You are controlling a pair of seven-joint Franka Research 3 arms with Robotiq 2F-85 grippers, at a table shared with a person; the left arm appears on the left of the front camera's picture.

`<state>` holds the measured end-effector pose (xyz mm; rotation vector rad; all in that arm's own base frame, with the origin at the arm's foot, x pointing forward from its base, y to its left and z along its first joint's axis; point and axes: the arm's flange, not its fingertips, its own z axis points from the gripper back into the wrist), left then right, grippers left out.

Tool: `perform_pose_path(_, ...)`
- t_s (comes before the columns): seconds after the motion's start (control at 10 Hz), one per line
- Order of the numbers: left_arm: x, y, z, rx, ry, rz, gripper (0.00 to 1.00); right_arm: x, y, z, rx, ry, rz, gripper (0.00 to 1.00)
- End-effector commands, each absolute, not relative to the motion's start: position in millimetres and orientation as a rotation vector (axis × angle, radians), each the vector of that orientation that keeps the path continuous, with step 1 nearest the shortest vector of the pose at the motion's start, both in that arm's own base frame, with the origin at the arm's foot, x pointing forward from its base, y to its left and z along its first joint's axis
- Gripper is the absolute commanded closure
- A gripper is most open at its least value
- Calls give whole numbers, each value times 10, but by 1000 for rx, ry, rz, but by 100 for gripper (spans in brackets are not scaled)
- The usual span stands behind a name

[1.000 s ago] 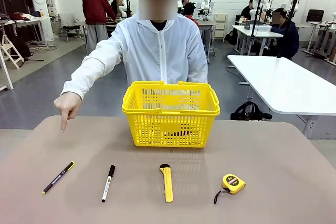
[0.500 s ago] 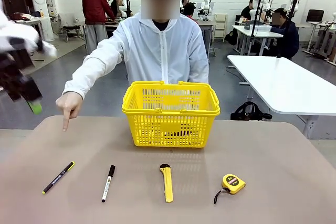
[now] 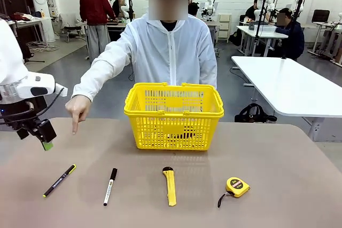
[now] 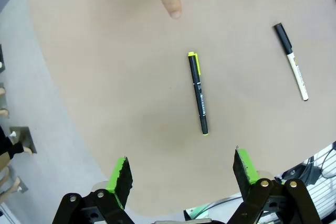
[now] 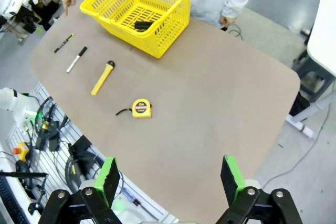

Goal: Place the items the person wants into the basket.
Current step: Pick up the item the person points to and place it in the Market Basket.

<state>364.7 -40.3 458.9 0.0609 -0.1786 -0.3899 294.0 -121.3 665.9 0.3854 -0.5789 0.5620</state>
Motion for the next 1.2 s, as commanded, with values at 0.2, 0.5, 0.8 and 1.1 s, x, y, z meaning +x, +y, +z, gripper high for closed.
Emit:
perform_pose_path(0.2, 3695, -429, 4576, 79, -158, -412, 0, 2953, -1230, 6651, 393, -580, 564, 0)
perform_pose_path(0.5, 3665, -429, 4562, 66, -168, -403, 0, 2953, -1230, 6651, 393, -580, 564, 0)
perform_pose_path(0.8, 3572, -605, 4095, 36, -106, -454, 0, 2953, -1230, 6651, 393, -580, 564, 0)
perform_pose_path(1.1, 3616, -627, 3643, 12, -102, -457, 0, 2953, -1230, 6651, 393, -580, 564, 0)
